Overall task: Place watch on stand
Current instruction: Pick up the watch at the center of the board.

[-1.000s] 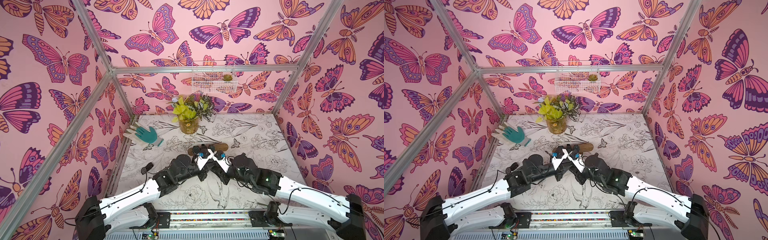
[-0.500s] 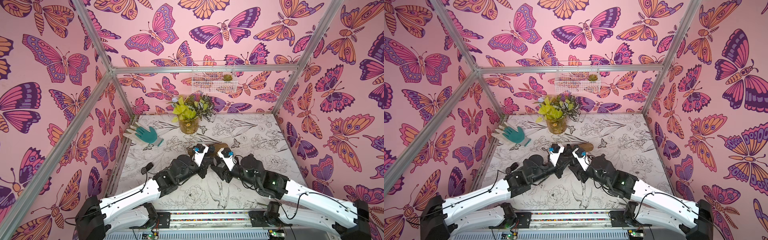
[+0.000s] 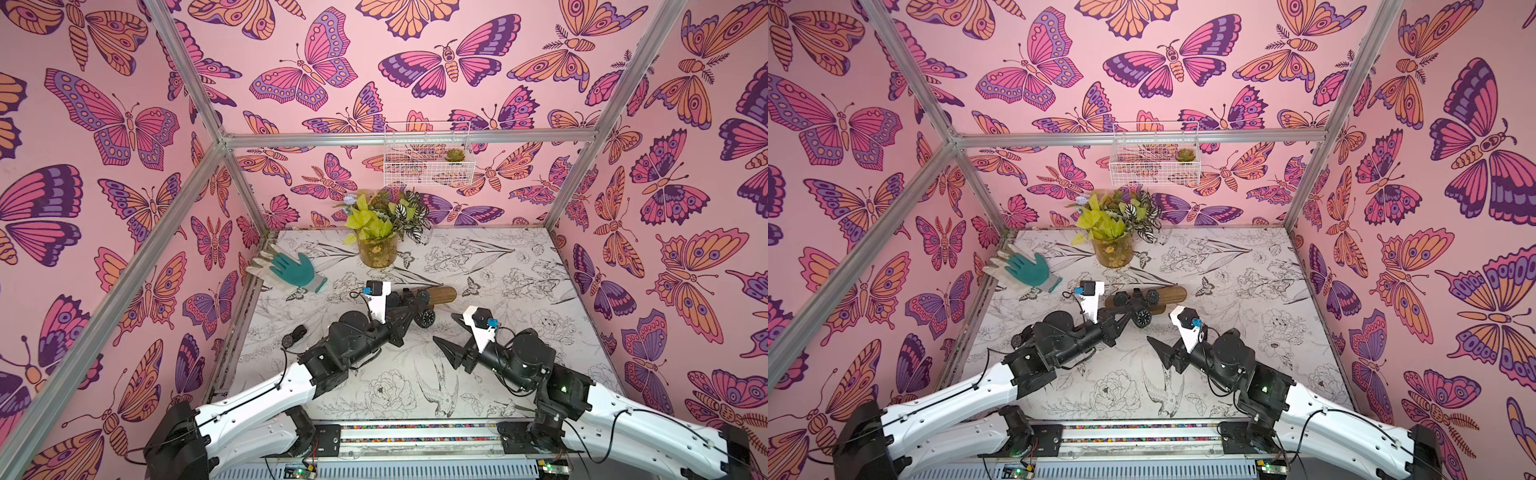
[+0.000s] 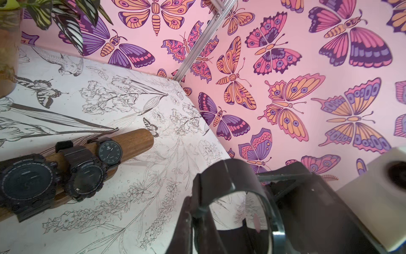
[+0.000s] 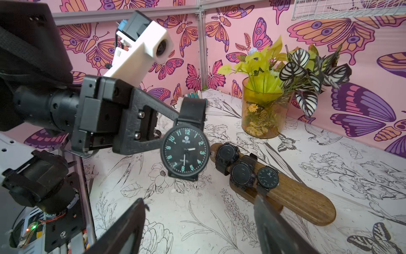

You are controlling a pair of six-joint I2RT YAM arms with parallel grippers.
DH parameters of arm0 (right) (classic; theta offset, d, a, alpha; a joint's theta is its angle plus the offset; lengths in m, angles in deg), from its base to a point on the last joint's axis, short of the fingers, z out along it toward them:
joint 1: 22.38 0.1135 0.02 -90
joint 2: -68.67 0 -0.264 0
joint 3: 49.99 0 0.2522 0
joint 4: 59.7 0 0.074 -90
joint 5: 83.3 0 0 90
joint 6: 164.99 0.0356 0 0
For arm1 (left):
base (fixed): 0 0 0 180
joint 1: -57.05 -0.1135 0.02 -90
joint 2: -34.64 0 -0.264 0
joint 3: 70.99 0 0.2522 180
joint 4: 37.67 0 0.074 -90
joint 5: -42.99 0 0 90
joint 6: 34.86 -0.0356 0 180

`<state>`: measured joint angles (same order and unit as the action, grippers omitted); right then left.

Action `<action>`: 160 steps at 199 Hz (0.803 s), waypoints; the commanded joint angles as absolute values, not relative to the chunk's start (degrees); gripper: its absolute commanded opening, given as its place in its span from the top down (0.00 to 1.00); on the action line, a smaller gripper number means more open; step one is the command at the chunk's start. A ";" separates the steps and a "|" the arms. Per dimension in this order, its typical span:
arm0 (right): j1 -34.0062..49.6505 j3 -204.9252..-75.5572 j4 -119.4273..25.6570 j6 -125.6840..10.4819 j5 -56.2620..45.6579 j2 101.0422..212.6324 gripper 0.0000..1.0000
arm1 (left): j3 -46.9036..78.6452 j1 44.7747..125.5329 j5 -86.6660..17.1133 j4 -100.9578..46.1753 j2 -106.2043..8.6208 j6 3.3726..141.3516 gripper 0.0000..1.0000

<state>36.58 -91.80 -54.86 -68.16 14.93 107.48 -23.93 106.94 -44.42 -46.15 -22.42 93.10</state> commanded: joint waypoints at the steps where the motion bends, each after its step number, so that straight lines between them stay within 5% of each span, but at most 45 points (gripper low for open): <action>1: 36.51 -92.19 -57.90 -69.14 15.66 107.78 0.20 | -25.79 106.62 -42.32 -51.11 -21.96 93.89 1.00; 160: 36.59 -97.26 -64.07 -69.80 17.75 116.83 0.30 | -24.90 109.09 -41.63 -54.94 -25.12 88.86 1.00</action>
